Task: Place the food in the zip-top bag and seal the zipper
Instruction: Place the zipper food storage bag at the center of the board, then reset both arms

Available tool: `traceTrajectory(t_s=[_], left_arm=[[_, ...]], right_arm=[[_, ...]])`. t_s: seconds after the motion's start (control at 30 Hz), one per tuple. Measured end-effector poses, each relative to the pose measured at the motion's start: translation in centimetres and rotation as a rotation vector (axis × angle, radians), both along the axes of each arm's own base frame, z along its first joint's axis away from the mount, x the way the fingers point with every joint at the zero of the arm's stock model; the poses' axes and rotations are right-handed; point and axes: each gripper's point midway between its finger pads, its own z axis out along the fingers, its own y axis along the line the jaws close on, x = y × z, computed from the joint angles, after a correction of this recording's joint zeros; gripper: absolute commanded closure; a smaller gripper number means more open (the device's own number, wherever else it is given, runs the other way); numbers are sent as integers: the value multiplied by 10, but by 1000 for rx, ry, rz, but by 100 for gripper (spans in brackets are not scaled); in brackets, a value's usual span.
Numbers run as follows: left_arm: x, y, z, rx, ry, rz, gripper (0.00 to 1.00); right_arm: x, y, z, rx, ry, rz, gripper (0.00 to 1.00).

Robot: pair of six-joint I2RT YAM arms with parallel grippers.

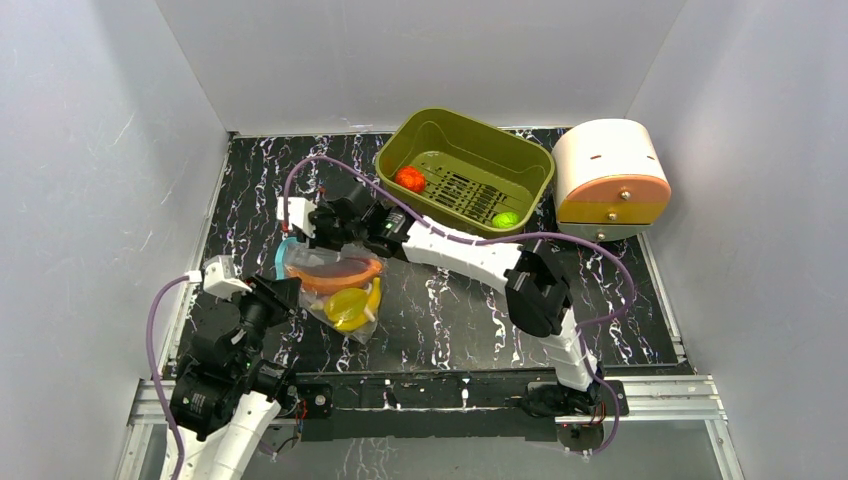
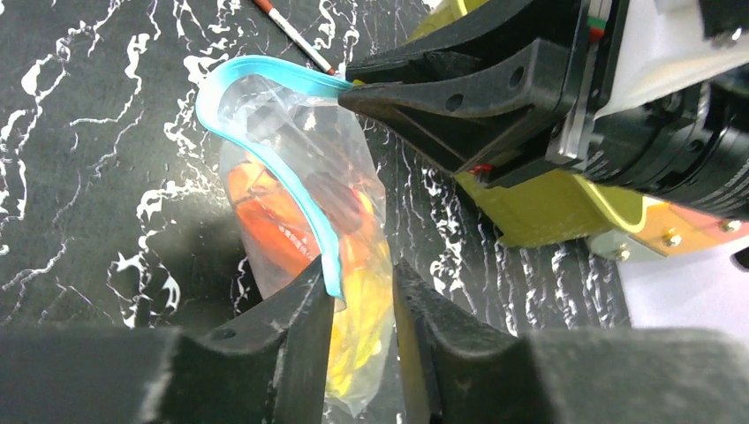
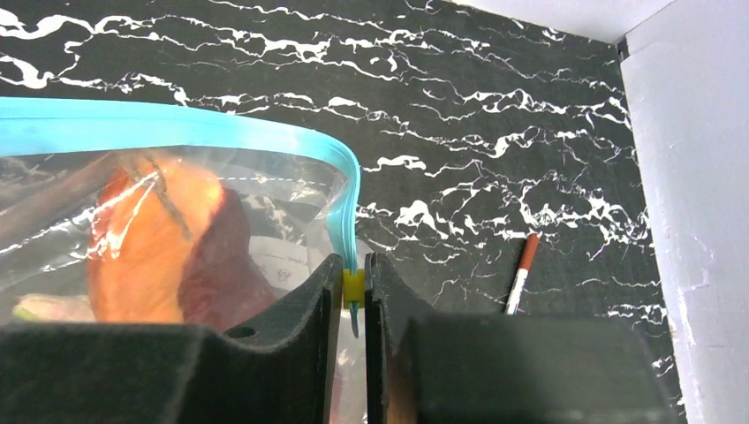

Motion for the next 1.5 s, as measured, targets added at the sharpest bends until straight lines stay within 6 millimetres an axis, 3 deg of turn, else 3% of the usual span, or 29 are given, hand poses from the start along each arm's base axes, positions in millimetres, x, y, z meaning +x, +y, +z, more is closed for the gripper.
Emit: traceTrajectory(t_s=[0.13, 0.27, 0.33, 0.47, 0.5, 0.53, 0.6, 0.63, 0.67, 0.87, 1.07, 1.3, 1.5], left_arm=[[-3, 6, 4, -6, 5, 35, 43], [-8, 14, 14, 4, -9, 62, 38], [-11, 18, 22, 14, -19, 77, 34], [-14, 26, 39, 40, -36, 101, 24], [-14, 27, 42, 43, -36, 104, 23], [-14, 28, 45, 50, -33, 105, 21], [-15, 29, 51, 57, -27, 108, 16], [-15, 29, 54, 61, -26, 107, 6], [-16, 29, 57, 68, -28, 103, 2], [-13, 24, 65, 102, -29, 64, 2], [-5, 13, 70, 175, -26, -20, 2], [4, -5, 87, 238, -28, -145, 2], [17, -10, 87, 207, 25, -131, 2]], right_arm=[[3, 7, -3, 26, 16, -13, 61], [7, 10, 2, 61, 37, -49, 49], [8, 9, 5, 81, 53, -76, 36], [-6, -12, -2, 98, 126, -115, 22], [-13, -20, -5, 101, 148, -121, 9], [-19, -28, -6, 104, 172, -127, 3], [-28, -40, -3, 116, 206, -140, 2], [-30, -43, 2, 125, 211, -141, 2], [-33, -48, 9, 141, 221, -148, 2], [-60, -87, 54, 252, 302, -185, 2], [-69, -129, 100, 361, 363, -315, 2], [-75, -193, 132, 454, 437, -535, 2], [-71, -272, 151, 622, 497, -843, 2]])
